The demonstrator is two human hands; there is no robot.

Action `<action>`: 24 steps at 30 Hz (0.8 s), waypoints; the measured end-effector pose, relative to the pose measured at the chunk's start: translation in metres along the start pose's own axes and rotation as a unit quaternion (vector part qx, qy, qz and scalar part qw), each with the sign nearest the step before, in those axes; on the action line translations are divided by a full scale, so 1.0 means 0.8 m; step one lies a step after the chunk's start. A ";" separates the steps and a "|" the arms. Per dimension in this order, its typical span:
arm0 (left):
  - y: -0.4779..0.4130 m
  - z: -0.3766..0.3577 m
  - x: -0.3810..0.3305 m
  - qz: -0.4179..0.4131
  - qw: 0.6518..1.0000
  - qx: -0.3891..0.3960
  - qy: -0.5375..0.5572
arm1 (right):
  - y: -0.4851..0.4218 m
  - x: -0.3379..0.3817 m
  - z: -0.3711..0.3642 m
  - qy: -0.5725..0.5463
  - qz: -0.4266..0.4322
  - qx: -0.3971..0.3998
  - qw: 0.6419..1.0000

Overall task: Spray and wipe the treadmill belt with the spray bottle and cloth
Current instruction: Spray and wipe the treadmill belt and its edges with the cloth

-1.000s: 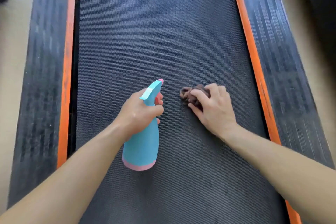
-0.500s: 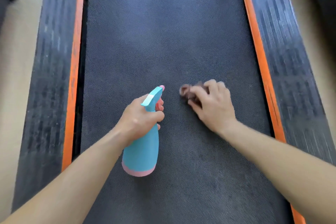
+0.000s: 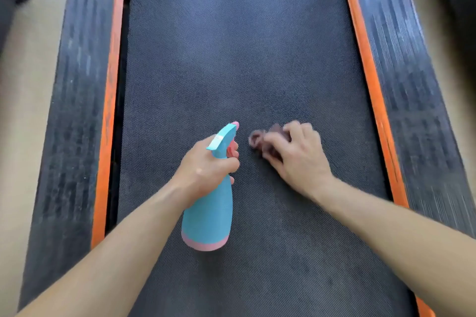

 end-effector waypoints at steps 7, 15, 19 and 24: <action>0.000 -0.006 0.006 0.013 0.999 -0.002 -0.032 | -0.038 -0.020 0.003 0.007 0.041 -0.008 0.999; 0.010 -0.020 -0.002 -0.002 0.999 0.021 -0.039 | 0.002 -0.025 0.019 0.006 -0.047 -0.028 0.998; 0.010 -0.034 -0.006 -0.012 0.999 0.047 -0.009 | 0.090 -0.006 0.022 -0.039 0.030 0.043 0.998; 0.006 -0.056 -0.020 -0.030 0.997 0.065 -0.024 | 0.009 -0.059 0.034 0.028 -0.044 -0.025 0.998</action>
Point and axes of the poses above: each hand's wrist, its own y-axis away from the middle knuckle, its own z-axis out of the back of the hand, x = y × z, the point moved 7 cm from there along -y, towards the middle knuckle, and after that the axes turned 14 degrees about -y, right-handed, at the moved point
